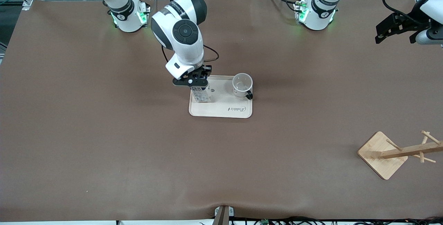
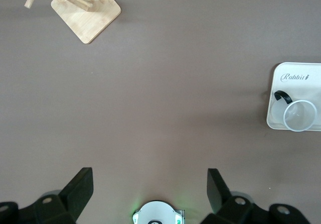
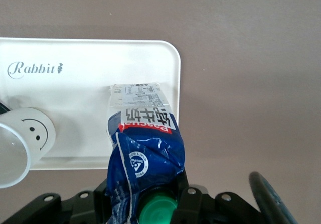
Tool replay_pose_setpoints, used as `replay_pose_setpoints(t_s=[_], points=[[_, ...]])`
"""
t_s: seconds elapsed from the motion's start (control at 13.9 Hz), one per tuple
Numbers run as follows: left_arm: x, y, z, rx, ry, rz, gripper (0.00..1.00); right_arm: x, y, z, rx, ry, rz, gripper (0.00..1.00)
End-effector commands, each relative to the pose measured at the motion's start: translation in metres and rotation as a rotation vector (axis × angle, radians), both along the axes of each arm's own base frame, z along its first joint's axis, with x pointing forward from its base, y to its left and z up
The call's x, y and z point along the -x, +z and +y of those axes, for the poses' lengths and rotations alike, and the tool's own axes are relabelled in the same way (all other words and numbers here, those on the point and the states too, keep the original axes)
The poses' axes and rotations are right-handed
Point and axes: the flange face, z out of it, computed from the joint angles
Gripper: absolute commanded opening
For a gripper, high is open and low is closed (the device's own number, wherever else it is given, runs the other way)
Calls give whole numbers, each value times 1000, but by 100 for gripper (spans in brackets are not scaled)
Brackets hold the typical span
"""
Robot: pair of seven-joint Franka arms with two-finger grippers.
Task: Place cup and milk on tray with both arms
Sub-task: 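Lower the carton onto the tray beside the mug and open the right gripper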
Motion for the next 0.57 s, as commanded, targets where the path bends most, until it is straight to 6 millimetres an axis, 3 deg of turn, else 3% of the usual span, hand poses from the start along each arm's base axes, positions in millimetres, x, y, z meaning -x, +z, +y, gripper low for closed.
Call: replay_pose_setpoints(t_s=[0.0,0.07,0.14,0.22,0.29,0.5], points=[[8,0,4,21,-9,-16,100,8,-8,14,16,17,-8,12],[9,2,5,21,-6,-20,100,9,-9,15,17,19,-7,13],[11,6,5,21,-7,-31,100,9,-10,15,17,20,-7,26],[9,7,7,22,-4,-45,100,9,-10,16,16,20,-8,68],[9,7,7,22,-6,-48,100,9,-12,16,20,22,-7,100],[8,6,7,24,-8,-43,100,11,-13,18,20,26,-7,100]])
